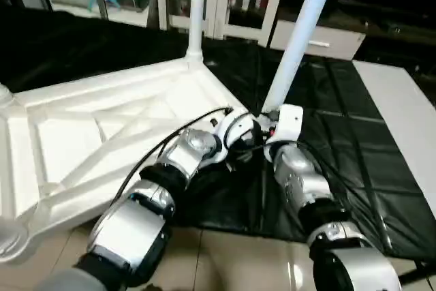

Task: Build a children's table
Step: Rotate leg to tighten

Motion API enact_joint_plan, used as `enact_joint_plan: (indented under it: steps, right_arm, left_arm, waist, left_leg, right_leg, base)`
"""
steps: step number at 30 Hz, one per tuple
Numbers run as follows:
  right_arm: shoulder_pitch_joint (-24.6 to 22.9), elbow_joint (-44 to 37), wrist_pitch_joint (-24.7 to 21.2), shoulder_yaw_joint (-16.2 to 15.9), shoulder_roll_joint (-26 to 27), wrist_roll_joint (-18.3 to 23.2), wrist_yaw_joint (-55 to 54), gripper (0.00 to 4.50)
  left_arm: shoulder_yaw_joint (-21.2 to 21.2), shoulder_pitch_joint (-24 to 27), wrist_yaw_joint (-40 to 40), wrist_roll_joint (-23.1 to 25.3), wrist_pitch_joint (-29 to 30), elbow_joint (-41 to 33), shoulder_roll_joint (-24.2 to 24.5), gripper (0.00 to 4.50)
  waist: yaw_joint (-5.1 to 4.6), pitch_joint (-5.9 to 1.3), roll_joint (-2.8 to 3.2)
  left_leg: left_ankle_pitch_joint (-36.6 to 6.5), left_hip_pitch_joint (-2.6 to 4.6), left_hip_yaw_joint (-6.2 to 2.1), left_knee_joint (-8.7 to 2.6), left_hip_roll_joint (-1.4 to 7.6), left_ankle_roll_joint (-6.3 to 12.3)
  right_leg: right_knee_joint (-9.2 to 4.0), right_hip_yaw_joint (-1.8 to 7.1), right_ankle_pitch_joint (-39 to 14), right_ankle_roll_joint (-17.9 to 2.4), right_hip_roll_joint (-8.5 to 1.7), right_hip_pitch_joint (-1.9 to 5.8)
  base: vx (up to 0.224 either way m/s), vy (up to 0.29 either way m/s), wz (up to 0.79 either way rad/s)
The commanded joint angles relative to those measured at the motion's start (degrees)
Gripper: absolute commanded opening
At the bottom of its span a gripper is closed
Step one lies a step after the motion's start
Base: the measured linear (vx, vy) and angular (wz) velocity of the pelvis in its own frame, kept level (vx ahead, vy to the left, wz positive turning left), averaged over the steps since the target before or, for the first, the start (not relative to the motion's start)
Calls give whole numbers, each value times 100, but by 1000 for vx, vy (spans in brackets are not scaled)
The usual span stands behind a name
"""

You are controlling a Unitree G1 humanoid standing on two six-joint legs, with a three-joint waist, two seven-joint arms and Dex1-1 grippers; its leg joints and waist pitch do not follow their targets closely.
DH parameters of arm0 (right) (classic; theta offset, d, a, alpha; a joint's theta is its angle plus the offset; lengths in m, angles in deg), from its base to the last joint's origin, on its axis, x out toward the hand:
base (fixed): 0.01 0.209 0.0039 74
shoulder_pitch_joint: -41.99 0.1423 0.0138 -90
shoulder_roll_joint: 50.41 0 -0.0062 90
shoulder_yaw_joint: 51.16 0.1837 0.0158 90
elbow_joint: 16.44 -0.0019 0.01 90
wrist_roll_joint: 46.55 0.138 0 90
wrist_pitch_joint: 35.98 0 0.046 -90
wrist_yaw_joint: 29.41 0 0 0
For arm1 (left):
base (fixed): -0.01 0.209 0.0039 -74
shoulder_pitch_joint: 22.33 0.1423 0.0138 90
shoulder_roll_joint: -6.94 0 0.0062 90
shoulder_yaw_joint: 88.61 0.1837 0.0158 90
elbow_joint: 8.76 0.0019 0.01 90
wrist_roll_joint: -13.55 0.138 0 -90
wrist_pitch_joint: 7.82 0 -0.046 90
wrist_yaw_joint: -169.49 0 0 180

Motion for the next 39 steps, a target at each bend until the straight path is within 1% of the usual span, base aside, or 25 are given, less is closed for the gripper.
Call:
enact_joint_plan:
  steps: [1, 3, 4, 6, 8, 9, 10, 11, 12, 13, 14, 16, 18, 19, 20, 21, 22, 24, 26, 27, 30, 32, 34, 36, 39]
  right_arm:
    - [-128, -106, 55, -135, 185, 253, 777, 337]
    - [-306, -497, 69, -224, -2, 273, 1186, 337]
    - [-306, -497, 69, -224, -2, 273, 1186, 348]
    - [-563, -1004, 35, -380, -319, 246, 1634, 377]
    - [-716, -1306, -16, -443, -496, 277, 1934, 386]
    - [-1048, -1987, -355, -577, -860, 456, 2618, 393]
    - [-1204, -2295, -483, -637, -1048, 534, 2910, 393]
    - [-1405, -2679, -695, -725, -1332, 657, 3301, 393]
    - [-1528, -2910, -820, -772, -1509, 728, 3554, 393]
    - [-1679, -3156, -869, -880, -1775, 725, 3868, 393]
    - [-1679, -3156, -869, -880, -1775, 725, 3868, 393]
    - [-2065, -3727, -1005, -1177, -2468, 679, 4708, 393]
    - [-2155, -3872, -1096, -1251, -2641, 697, 4897, 393]
    - [-2250, -4037, -1182, -1328, -2815, 698, 5082, 393]
    - [-2350, -4196, -1289, -1439, -3012, 674, 5293, 393]
    - [-2394, -4296, -1341, -1535, -3103, 607, 5372, 393]
    - [-2395, -4297, -1341, -1537, -3104, 606, 5373, 393]
    - [-2397, -4352, -1354, -1662, -3131, 500, 5404, 393]
    - [-2326, -4284, -1293, -1778, -3065, 357, 5363, 393]
    - [-2234, -4176, -1217, -1853, -2996, 242, 5308, 393]
    - [-2088, -3989, -1125, -1889, -2917, 111, 5201, 393]
    - [-1790, -3633, -991, -1948, -2804, -54, 5094, 393]
    - [-1673, -3508, -972, -1969, -2776, -106, 5056, 393]
    - [-1559, -3347, -916, -1967, -2733, -195, 5016, 393]
    - [-1456, -3211, -874, -1980, -2707, -236, 5135, 393]
  left_arm:
    - [61, 23, -83, 196, -133, 180, 158, 0]
    - [166, 52, 305, 240, -201, 167, 266, 0]
    - [166, 52, 305, 240, -201, 167, 266, 0]
    - [272, 57, 552, 330, -383, 189, 437, 0]
    - [325, 58, 716, 369, -545, 186, 530, 0]
    - [377, 55, 1052, 383, -640, 149, 669, 0]
    - [454, 80, 1318, 406, -871, 93, 744, 0]
    - [569, 135, 1769, 417, -1090, -4, 853, 0]
    - [644, 174, 2076, 428, -1247, -66, 924, 0]
    - [756, 237, 2515, 429, -1480, -167, 1027, 0]
    - [756, 237, 2515, 429, -1480, -167, 1027, 0]
    - [980, 398, 3499, 375, -1924, -399, 1245, 0]
    - [1027, 438, 3700, 355, -1985, -445, 1284, 0]
    - [1080, 481, 3914, 328, -2124, -489, 1328, 0]
    - [1138, 523, 4044, 329, -2297, -531, 1366, 0]
    - [1158, 539, 4148, 319, -2404, -551, 1387, 0]
    - [1158, 539, 4150, 319, -2406, -552, 1388, 0]
    - [1139, 533, 4221, 295, -2470, -561, 1386, 0]
    - [1094, 525, 4268, 258, -2468, -605, 1362, 0]
    - [1065, 522, 4343, 217, -2436, -660, 1347, 0]
    - [1045, 533, 4426, 195, -2435, -721, 1354, 0]
    - [1041, 560, 4479, 203, -2481, -773, 1387, 0]
    - [1037, 577, 4527, 196, -2502, -785, 1408, 0]
    - [1026, 584, 4528, 193, -2512, -791, 1420, 0]
    - [1025, 591, 4495, 211, -2522, -803, 1443, 0]
  waist:
    - [4, -383, 31]
    - [21, -373, 12]
    - [16, -369, 11]
    - [10, -388, 26]
    - [34, -383, -1]
    - [63, -372, 35]
    - [65, -371, 19]
    - [95, -362, 46]
    - [101, -361, 38]
    - [116, -372, 103]
    - [121, -379, 59]
    - [160, -386, 107]
    - [204, -369, 100]
    - [212, -379, 133]
    - [241, -368, 113]
    - [272, -354, 127]
    - [272, -354, 127]
    - [295, -340, 114]
    - [294, -341, 91]
    - [285, -329, 90]
    - [275, -342, 92]
    - [260, -351, 64]
    - [285, -365, 96]
    - [300, -372, 72]
    - [300, -373, 58]
  left_leg:
    - [-1813, 84, -108, -463, 205, 52]
    - [-1835, 71, -113, -471, 206, 111]
    - [-1778, 38, -126, -484, 208, 141]
    - [-1666, 46, -123, -473, 212, 143]
    - [-1564, 39, -111, -463, 212, 215]
    - [-1513, 48, -115, -469, 211, 255]
    - [-1535, 58, -104, -462, 216, 284]
    - [-1547, 53, -123, -477, 219, 335]
    - [-1547, 62, -116, -477, 235, 340]
    - [-1559, 69, -126, -480, 243, 315]
    - [-1533, 75, -109, -462, 252, 290]
    - [-1513, 86, -113, -462, 257, 258]
    - [-1532, 103, -95, -460, 267, 273]
    - [-1595, 109, -96, -464, 272, 230]
    - [-1677, 123, -97, -464, 277, 201]
    - [-1746, 121, -103, -483, 283, 173]
    - [-1746, 121, -103, -483, 283, 173]
    - [-2029, 135, -109, -494, 273, 35]
    - [-2081, 136, -118, -496, 270, -7]
    - [-2167, 135, -136, -504, 266, -54]
    - [-2104, 153, -137, -503, 273, -96]
    - [-2030, 140, -133, -503, 274, -99]
    - [-1896, 173, -108, -480, 281, -85]
    - [-1699, 133, -108, -484, 277, -57]
    - [-1647, 125, -93, -466, 266, -10]
  right_leg:
    - [-434, 231, -1679, -991, -347, 196]
    - [-459, 226, -1787, -931, -353, 216]
    - [-451, 227, -1818, -884, -358, 239]
    - [-442, 231, -1754, -909, -360, 238]
    - [-439, 234, -1653, -924, -353, 250]
    - [-452, 233, -1632, -905, -336, 266]
    - [-450, 236, -1605, -908, -331, 252]
    - [-463, 233, -1648, -892, -336, 274]
    - [-455, 243, -1587, -914, -336, 259]
    - [-442, 243, -1529, -962, -349, 261]
    - [-425, 246, -1359, -1029, -339, 252]
    - [-399, 241, -1151, -1148, -340, 263]
    - [-381, 250, -945, -1267, -330, 250]
    - [-359, 249, -929, -1328, -341, 245]
    - [-378, 244, -971, -1327, -333, 253]
    - [-377, 251, -1056, -1300, -346, 260]
    - [-377, 251, -1056, -1300, -346, 260]
    - [-435, 255, -1641, -1155, -383, 239]
    - [-452, 254, -1864, -1078, -393, 234]
    - [-479, 252, -2196, -965, -400, 222]
    - [-471, 255, -2106, -980, -396, 199]
    - [-442, 252, -1950, -1041, -387, 207]
    - [-409, 259, -1613, -1172, -383, 191]
    - [-344, 253, -1242, -1232, -362, 235]
    - [-334, 255, -1172, -1256, -372, 246]
  base:
    - [0, 0, 0]
    - [0, 0, 0]
    - [0, 0, 0]
    - [0, 0, 0]
    - [0, 0, 0]
    - [0, 0, 0]
    - [0, 0, 0]
    - [0, 0, 0]
    - [0, 0, 0]
    - [0, 0, 0]
    - [0, 0, 0]
    - [0, 0, 0]
    - [0, 0, 0]
    - [0, 0, 0]
    - [0, 0, 0]
    - [0, 0, 0]
    - [0, 0, 0]
    - [0, 0, 0]
    - [0, 0, 0]
    - [0, 0, 0]
    - [0, 0, 0]
    - [0, 0, 0]
    - [0, 0, 0]
    - [0, 0, 0]
    - [0, 0, 0]
